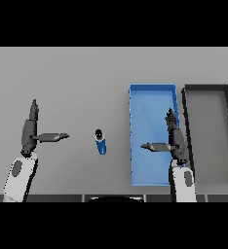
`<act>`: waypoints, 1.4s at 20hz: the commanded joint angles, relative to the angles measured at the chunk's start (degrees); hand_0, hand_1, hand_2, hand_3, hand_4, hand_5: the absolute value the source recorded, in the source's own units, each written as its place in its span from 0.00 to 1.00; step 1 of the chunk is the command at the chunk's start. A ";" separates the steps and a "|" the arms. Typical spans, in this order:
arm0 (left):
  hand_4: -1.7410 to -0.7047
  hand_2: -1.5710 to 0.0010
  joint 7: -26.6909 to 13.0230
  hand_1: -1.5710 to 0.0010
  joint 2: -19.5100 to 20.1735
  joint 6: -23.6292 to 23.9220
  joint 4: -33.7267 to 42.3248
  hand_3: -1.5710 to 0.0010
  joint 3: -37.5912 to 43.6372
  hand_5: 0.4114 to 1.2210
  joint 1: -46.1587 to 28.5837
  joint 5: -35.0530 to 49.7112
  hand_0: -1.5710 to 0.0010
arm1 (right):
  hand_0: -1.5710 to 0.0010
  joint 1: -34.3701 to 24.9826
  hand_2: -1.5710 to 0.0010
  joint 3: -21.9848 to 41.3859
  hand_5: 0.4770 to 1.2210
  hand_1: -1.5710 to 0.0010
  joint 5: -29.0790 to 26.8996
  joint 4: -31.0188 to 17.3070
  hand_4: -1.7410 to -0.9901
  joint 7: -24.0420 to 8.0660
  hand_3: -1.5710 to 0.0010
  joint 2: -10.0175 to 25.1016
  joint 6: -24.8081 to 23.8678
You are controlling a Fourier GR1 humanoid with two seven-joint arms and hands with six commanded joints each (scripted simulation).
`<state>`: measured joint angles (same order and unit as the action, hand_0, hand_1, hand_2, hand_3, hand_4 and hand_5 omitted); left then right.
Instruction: Pick up the blue pipe and place it into the blue bin.
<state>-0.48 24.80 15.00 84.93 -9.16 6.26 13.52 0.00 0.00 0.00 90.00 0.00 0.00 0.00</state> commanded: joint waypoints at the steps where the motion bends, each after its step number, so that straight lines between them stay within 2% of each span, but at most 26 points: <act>1: 0.75 1.00 0.16 1.00 -0.11 0.09 -0.03 1.00 -0.05 0.22 0.14 -0.05 1.00 | 1.00 -0.13 1.00 -0.13 0.20 1.00 -0.10 -0.09 0.71 -0.09 1.00 0.11 -0.02; 6: 0.75 1.00 -0.79 1.00 -0.70 0.69 -1.06 1.00 -0.20 0.22 1.80 -0.47 1.00 | 1.00 -0.78 1.00 -1.08 0.20 1.00 -0.97 -0.76 0.71 -0.02 1.00 0.94 0.59; 7: 0.75 1.00 3.33 1.00 2.48 -4.82 -0.66 1.00 -1.84 0.22 -0.07 -0.99 1.00 | 1.00 0.87 1.00 0.07 0.20 1.00 2.94 1.38 0.71 4.15 1.00 5.12 1.31; 8: 0.75 1.00 6.16 1.00 5.10 -8.78 -1.14 1.00 -2.59 0.22 -1.62 -1.36 1.00 | 1.00 2.73 1.00 1.59 0.20 1.00 5.89 2.94 0.72 7.17 1.00 6.95 1.61; 9: 0.75 1.00 6.87 1.00 6.63 -10.98 -1.51 1.00 -3.20 0.22 -1.57 -1.83 1.00 | 1.00 4.23 1.00 2.73 0.20 1.00 8.05 3.81 0.72 8.08 1.00 7.77 1.60; 11: 0.75 1.00 8.83 1.00 7.99 -13.39 -1.72 1.00 -3.54 0.22 -2.16 -1.82 1.00 | 1.00 4.95 1.00 3.59 0.20 1.00 9.06 4.89 0.73 7.11 1.00 8.65 2.26; 13: 0.75 1.00 8.66 1.00 8.15 -14.80 -1.58 1.00 -3.81 0.23 -1.81 -1.12 1.00 | 1.00 4.48 1.00 3.74 0.20 1.00 9.02 5.48 0.71 6.05 1.00 8.67 2.37; 16: 0.74 1.00 10.67 1.00 10.31 -19.41 0.36 1.00 -4.69 0.21 -3.04 0.25 1.00 | 1.00 5.32 1.00 3.77 0.19 1.00 9.13 6.32 0.73 6.60 1.00 9.40 2.71; 18: 0.71 1.00 9.63 1.00 11.92 -21.95 3.03 1.00 -6.32 0.19 -3.66 0.29 1.00 | 1.00 3.91 1.00 3.74 0.19 1.00 9.18 5.62 0.75 5.44 1.00 9.43 2.69; 19: 0.69 1.00 9.54 1.00 12.51 -23.11 4.44 1.00 -7.38 0.17 -4.96 0.08 1.00 | 1.00 4.28 1.00 3.45 0.19 1.00 8.96 5.87 0.75 6.36 1.00 9.78 2.78; 20: 0.67 1.00 9.00 1.00 12.32 -23.91 5.19 1.00 -8.69 0.15 -5.46 -0.49 1.00 | 1.00 4.35 1.00 3.45 0.19 1.00 8.92 5.55 0.75 5.98 1.00 10.03 3.11; 23: 0.61 1.00 5.02 1.00 10.02 -25.56 7.76 1.00 -13.59 0.11 -5.73 -2.15 1.00 | 1.00 4.71 1.00 3.74 0.19 1.00 9.61 6.08 0.77 5.87 1.00 10.01 2.80; 28: 0.58 1.00 3.34 1.00 6.54 -25.66 8.43 1.00 -18.61 0.05 -4.99 -6.34 1.00 | 1.00 4.89 1.00 3.41 0.18 1.00 8.56 5.80 0.72 5.09 1.00 9.62 3.20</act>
<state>2.78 31.27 -10.67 93.38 -27.81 1.29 7.17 4.88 3.41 8.57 95.80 4.97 9.62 3.20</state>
